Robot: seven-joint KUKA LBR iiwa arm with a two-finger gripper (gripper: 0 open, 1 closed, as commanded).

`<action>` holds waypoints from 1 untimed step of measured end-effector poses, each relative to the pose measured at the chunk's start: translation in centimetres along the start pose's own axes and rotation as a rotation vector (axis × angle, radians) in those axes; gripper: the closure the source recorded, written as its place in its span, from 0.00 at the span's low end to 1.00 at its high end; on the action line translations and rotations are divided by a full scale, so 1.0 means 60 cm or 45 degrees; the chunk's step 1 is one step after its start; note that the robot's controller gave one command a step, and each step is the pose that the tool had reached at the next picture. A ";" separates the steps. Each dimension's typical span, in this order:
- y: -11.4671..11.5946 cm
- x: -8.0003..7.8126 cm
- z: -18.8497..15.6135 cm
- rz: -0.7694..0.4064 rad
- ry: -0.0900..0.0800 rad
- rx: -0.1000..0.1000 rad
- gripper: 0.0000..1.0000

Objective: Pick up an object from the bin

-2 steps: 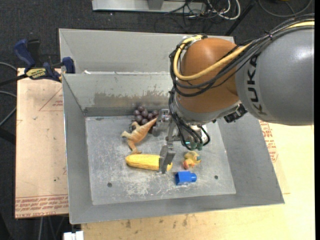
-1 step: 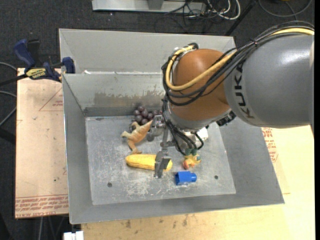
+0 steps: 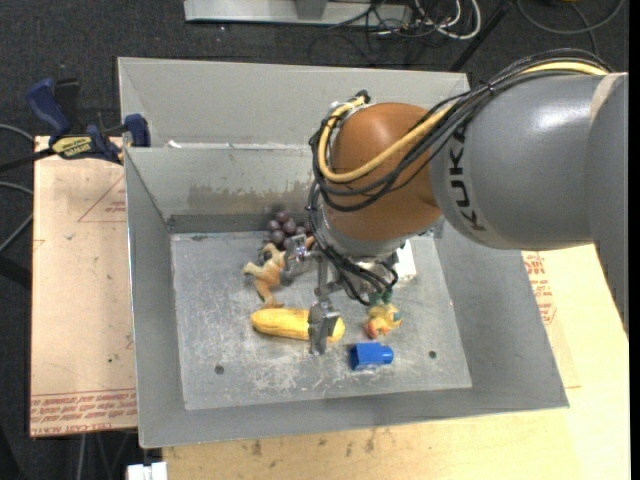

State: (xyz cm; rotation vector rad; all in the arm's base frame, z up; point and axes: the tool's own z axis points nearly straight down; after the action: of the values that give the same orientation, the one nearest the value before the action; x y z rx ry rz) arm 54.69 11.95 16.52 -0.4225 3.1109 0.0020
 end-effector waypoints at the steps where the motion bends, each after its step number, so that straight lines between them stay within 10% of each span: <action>1: -0.013 -0.024 0.067 -0.213 -0.004 0.001 0.00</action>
Offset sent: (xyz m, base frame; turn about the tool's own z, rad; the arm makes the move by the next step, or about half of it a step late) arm -0.0296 -0.0306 -0.0952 0.0934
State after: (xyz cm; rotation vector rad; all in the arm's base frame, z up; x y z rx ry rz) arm 56.31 11.58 12.51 -0.6806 3.0617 0.0011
